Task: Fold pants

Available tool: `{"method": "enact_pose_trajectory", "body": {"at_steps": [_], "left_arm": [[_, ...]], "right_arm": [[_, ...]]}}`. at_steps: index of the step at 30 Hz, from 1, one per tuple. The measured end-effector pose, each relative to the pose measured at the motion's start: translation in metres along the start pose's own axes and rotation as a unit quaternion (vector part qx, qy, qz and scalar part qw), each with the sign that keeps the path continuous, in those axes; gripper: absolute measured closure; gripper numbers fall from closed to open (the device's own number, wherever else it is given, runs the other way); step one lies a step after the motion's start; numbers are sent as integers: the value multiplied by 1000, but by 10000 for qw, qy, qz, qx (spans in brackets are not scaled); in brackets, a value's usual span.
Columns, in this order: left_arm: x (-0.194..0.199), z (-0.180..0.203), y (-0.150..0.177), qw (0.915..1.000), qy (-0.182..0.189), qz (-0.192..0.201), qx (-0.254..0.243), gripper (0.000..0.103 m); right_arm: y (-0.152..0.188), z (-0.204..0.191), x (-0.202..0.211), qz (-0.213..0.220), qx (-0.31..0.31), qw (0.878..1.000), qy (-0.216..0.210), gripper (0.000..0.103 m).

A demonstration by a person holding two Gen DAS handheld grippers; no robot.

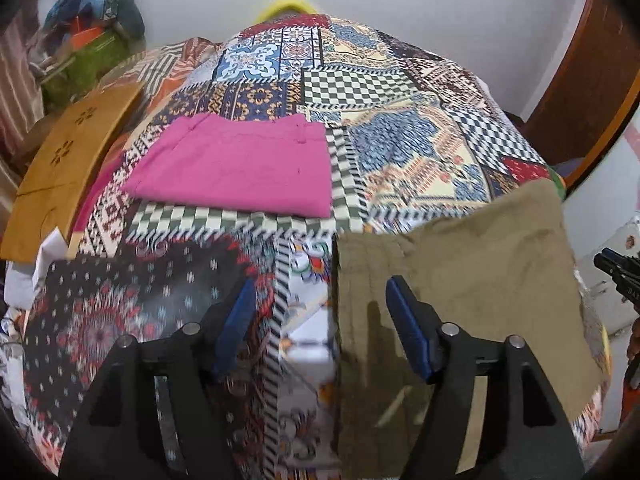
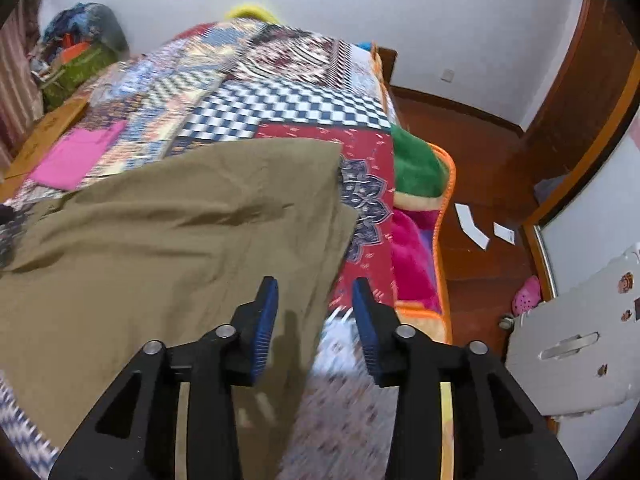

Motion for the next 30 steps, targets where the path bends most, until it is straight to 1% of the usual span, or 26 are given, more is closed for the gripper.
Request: {"method": "enact_pose_trajectory", "body": {"at_steps": [3, 5, 6, 8, 9, 10, 11, 12, 13, 14, 15, 17, 19, 22, 23, 24, 26, 28, 29, 30], "left_arm": [[2, 7, 16, 9999, 102, -103, -90, 33], [-1, 14, 25, 9996, 158, -189, -164, 33], [-4, 19, 30, 9993, 219, -238, -198, 33], [-10, 28, 36, 9986, 296, -338, -286, 33], [-13, 32, 38, 9985, 270, -355, -330, 33], [-15, 34, 39, 9985, 208, -350, -372, 33], [-19, 37, 38, 9985, 71, -320, -445, 32], [-22, 37, 38, 9984, -64, -298, -481, 30], [-27, 37, 38, 9982, -211, -283, -489, 21], [-32, 35, 37, 9981, -266, -275, -482, 17], [-36, 32, 38, 9983, -258, -265, -454, 14], [-37, 26, 37, 9989, -73, -311, -349, 14], [-31, 23, 36, 9989, 68, -330, -317, 16], [-12, 26, 25, 9989, 80, -124, -434, 16], [-5, 27, 19, 9989, 32, -26, -471, 16], [4, 28, 9, 9985, -69, 123, -522, 16], [11, 32, -8, 9976, -157, 263, -620, 16], [9, 36, -26, 9970, -169, 288, -702, 16], [5, 40, -34, 9965, -135, 246, -786, 16], [-3, 45, -43, 9959, -111, 164, -883, 18]], "right_arm": [[12, -21, 8, -15, 80, 9991, -422, 60], [20, -39, 4, -186, 176, 9963, -815, 60], [24, -48, 0, -271, 248, 9950, -932, 60], [35, -66, -12, -502, 455, 9928, -985, 61], [40, -72, -18, -611, 537, 9918, -986, 61], [47, -78, -26, -734, 613, 9908, -958, 61], [53, -79, -30, -758, 629, 9911, -892, 61], [58, -77, -30, -743, 620, 9914, -877, 61], [61, -75, -30, -783, 590, 9910, -908, 61], [64, -69, -31, -863, 531, 9901, -972, 61], [67, -65, -32, -917, 488, 9895, -1001, 61], [74, -58, -32, -969, 452, 9892, -1002, 60], [79, -53, -28, -975, 418, 9895, -986, 59], [76, -47, -23, -1030, 242, 9885, -1079, 59], [74, -47, -22, -1032, 221, 9885, -1080, 59], [71, -47, -19, -991, 213, 9895, -1028, 59], [63, -49, -11, -825, 241, 9923, -894, 59], [53, -52, -4, -663, 264, 9931, -932, 57], [47, -54, 0, -556, 246, 9931, -1000, 56], [41, -56, 2, -466, 223, 9931, -1057, 56]]}}
Point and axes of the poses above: each gripper's, at about its wrist camera, not at the fingertips, and x roughly against the way its jaws point, z to its right, y to its underside, the point moved 3 cm from there along -x, roughly the way its jaws point, and after that the axes turned 15 degrees about -z, right-handed, at the moved point
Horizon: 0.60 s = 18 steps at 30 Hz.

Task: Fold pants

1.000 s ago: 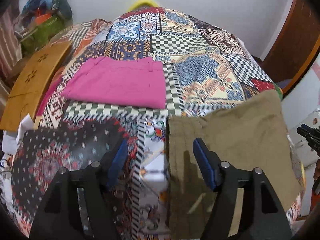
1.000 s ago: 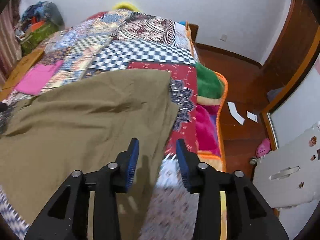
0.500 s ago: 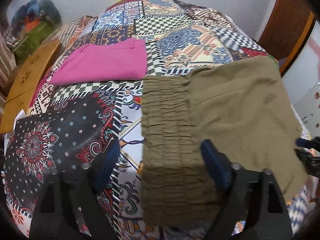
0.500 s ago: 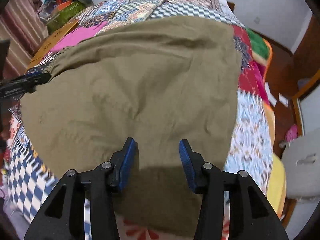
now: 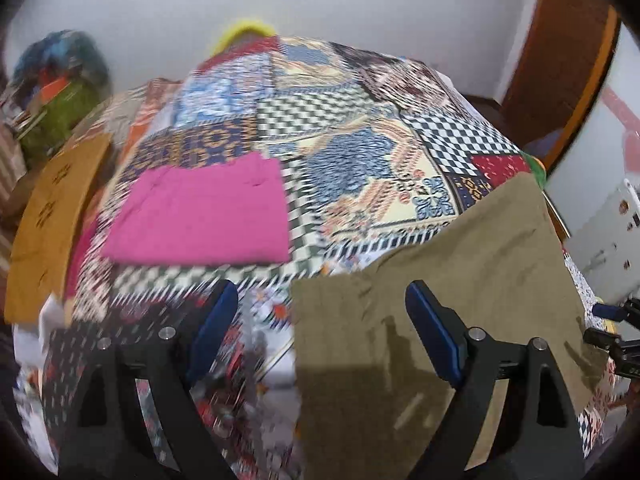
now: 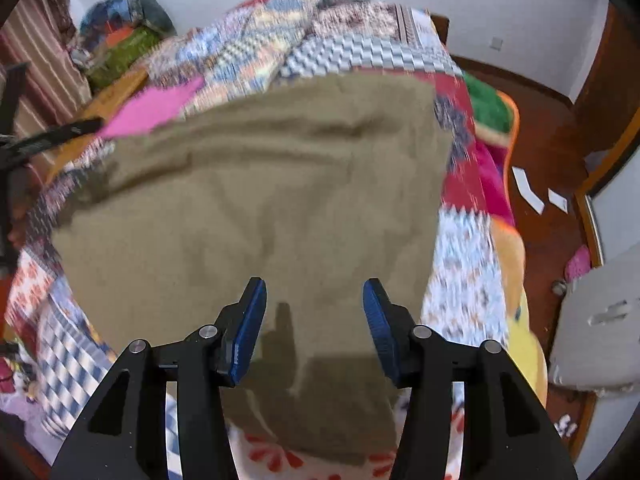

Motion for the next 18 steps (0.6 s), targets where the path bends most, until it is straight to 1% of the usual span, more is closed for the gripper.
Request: {"method": "enact_pose_trajectory", "body": {"at_steps": [1, 2, 4, 5, 6, 7, 8, 10, 12, 15, 17, 18], "left_arm": [[-8, 4, -6, 9999, 28, -101, -76, 22], [-23, 10, -13, 9992, 123, -318, -221, 25], [-46, 18, -20, 9969, 207, -643, -410, 36], [-61, 21, -23, 9954, 63, -818, -495, 39], [-72, 21, -24, 9944, -164, -894, -542, 44], [-78, 21, -25, 9937, -319, -913, -559, 45], [-85, 19, -26, 9935, -383, -930, -540, 45], [-93, 10, -29, 9944, -247, -978, -328, 44], [-97, 3, -30, 9948, -191, -980, -187, 43], [-100, 1, -31, 9950, -335, -930, -122, 41], [-100, 0, -32, 9950, -421, -899, -102, 38], [-101, -2, -32, 9950, -467, -884, -55, 34]], "right_arm": [[-5, -2, 0, 47, -10, 10000, -65, 56], [-10, -4, -1, 70, -11, 9999, -122, 56], [-16, -9, -5, 87, 9, 9998, -200, 56], [-18, -11, -10, 67, 8, 9997, -226, 56], [-20, -11, -15, 17, 22, 9996, -268, 56], [-20, -13, -21, -43, 39, 9995, -316, 56], [-21, -16, -29, -123, 59, 9993, -335, 56], [-15, -22, -49, -375, 195, 9988, -252, 56], [-9, -23, -54, -292, 255, 9990, -227, 56], [-7, -19, -52, -351, 258, 9987, -274, 56], [-3, -17, -51, -366, 254, 9987, -228, 55], [-1, -16, -51, -363, 276, 9988, -162, 54]]}}
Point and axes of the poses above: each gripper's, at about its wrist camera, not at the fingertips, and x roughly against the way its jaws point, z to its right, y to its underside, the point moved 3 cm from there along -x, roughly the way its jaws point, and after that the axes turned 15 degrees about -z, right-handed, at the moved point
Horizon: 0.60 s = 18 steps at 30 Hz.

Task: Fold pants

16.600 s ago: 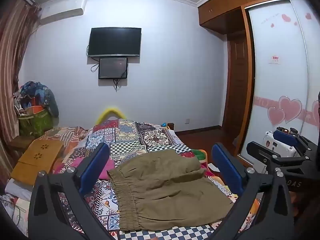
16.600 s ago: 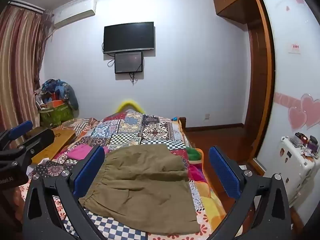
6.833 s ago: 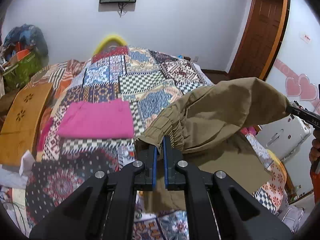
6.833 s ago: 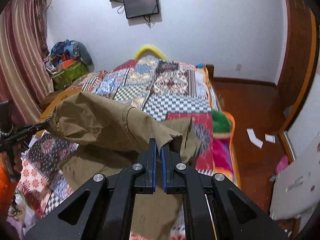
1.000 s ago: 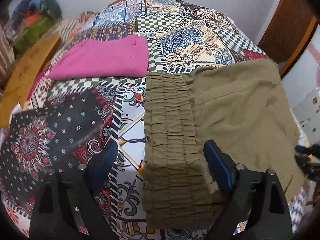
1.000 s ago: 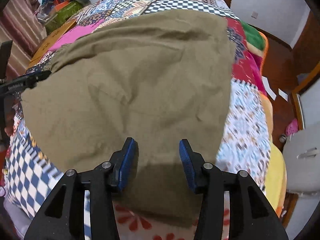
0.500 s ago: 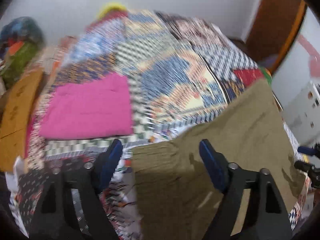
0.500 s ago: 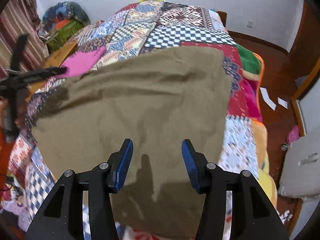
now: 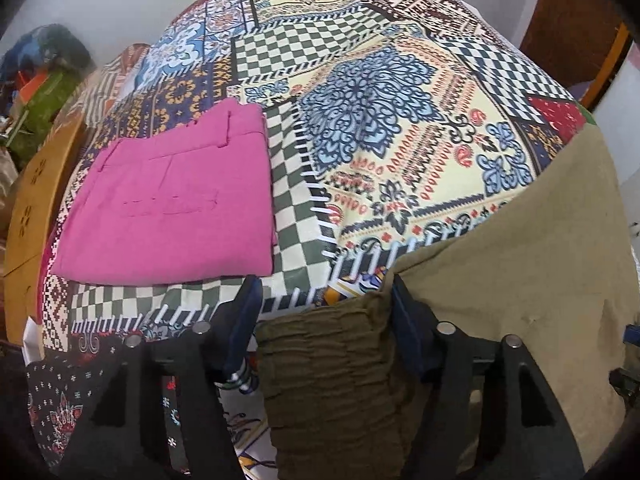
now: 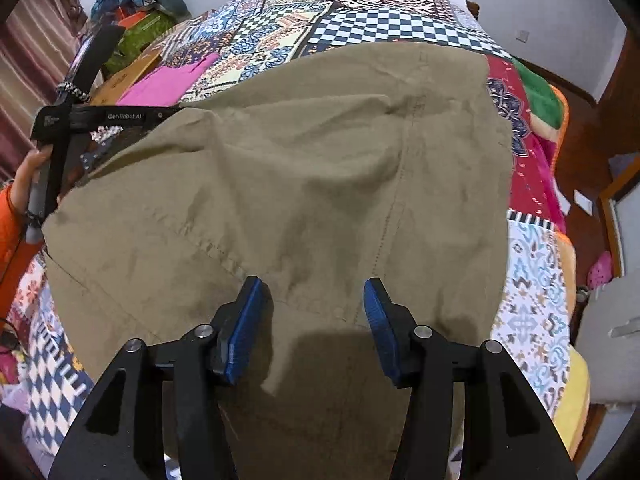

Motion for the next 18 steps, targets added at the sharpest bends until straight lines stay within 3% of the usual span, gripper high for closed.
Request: {"method": "enact_pose_trajectory", "body": {"at_steps": [3, 7, 11, 15, 18], "left_arm": [[-3, -5, -2, 9999, -28, -18, 98, 25], [9, -8, 0, 9998, 30, 37, 178, 29], [52, -3, 16, 9991, 163, 389, 108, 31], [80, 6, 37, 9971, 492, 587, -54, 31], [76, 19, 53, 9966, 671, 436, -197, 31]], "right_arm": [[8, 3, 2, -2, -13, 9999, 114, 54], [17, 14, 6, -44, -168, 9997, 152, 52], [18, 25, 15, -138, -326, 9994, 18, 51], [4, 25, 36, 152, -311, 9992, 208, 51], [-15, 18, 48, 439, -212, 9985, 245, 51]]}}
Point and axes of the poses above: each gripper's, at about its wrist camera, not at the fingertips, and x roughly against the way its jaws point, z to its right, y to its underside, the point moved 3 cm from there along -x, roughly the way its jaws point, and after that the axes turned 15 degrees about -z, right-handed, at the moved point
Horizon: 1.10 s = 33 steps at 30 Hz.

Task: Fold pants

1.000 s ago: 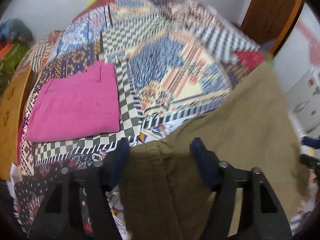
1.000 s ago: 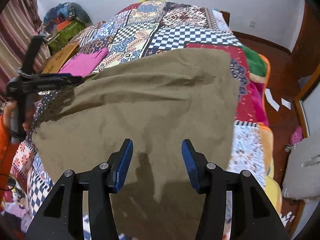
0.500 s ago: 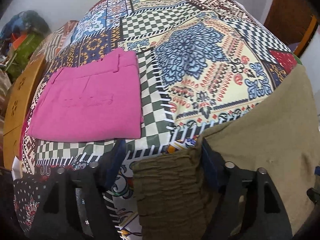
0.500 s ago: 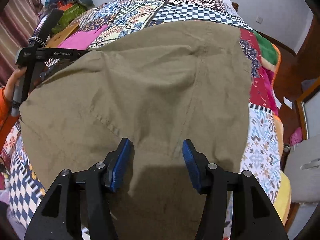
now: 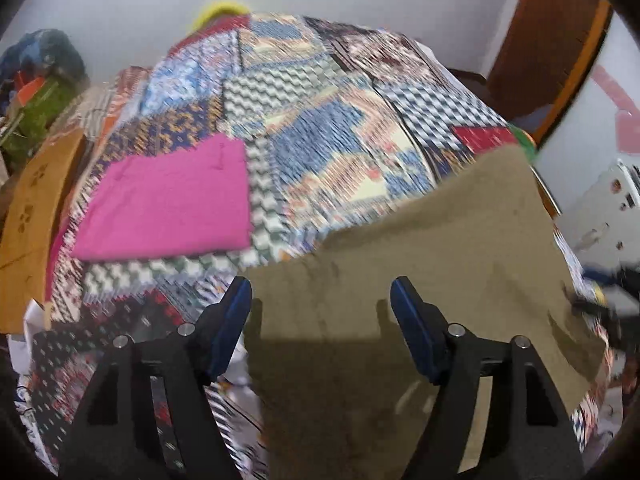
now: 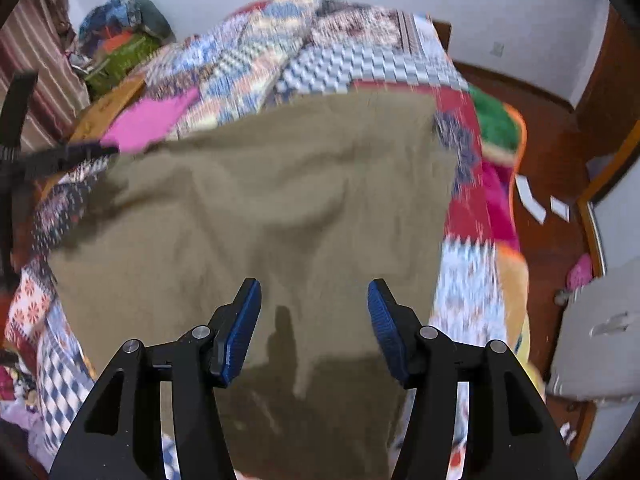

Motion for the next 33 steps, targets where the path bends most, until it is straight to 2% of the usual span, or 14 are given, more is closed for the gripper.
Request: {"method": "enact_pose_trajectory", "body": {"at_steps": [2, 4, 8, 10, 11, 13, 15, 18, 21, 23, 27, 30, 33], "left_arm": [[-12, 7, 11, 9998, 37, -172, -82, 31], [-25, 12, 24, 9994, -57, -318, -152, 31], [-32, 9, 49, 9984, -403, -243, -302, 24], [-31, 1, 56, 9988, -337, -259, -249, 20], [-32, -2, 58, 9991, -259, -282, -205, 19], [-35, -11, 59, 9993, -54, -354, -61, 15], [-35, -14, 58, 9991, 57, -407, 67, 15], [-23, -13, 58, 9993, -116, -311, 157, 18], [-3, -15, 62, 9992, -326, -65, 243, 18], [13, -19, 67, 9988, -308, 84, 363, 18], [28, -19, 82, 9988, -121, 111, 463, 18], [23, -10, 97, 9991, -5, 6, 427, 18], [6, 0, 113, 9991, -79, -170, 380, 17]], "right_arm": [[-15, -6, -1, 127, 108, 9998, 106, 51], [-30, -10, -10, 77, 126, 9998, 106, 51], [-40, -7, -43, -317, 132, 9990, 296, 51], [-36, -3, -68, -635, 155, 9968, 460, 51], [-34, -1, -74, -656, 183, 9967, 441, 51], [-31, 0, -73, -624, 154, 9967, 498, 50], [-31, 2, -68, -684, 122, 9957, 609, 50], [-25, 5, -58, -701, 93, 9953, 662, 50], [-14, 5, -35, -499, 129, 9966, 646, 49], [-6, 4, -19, -368, 113, 9978, 548, 49], [11, -3, 0, -229, 29, 9996, 189, 49], [27, -16, -6, -365, 55, 9992, -152, 49], [45, -26, -30, -704, 225, 9973, 57, 49]]}}
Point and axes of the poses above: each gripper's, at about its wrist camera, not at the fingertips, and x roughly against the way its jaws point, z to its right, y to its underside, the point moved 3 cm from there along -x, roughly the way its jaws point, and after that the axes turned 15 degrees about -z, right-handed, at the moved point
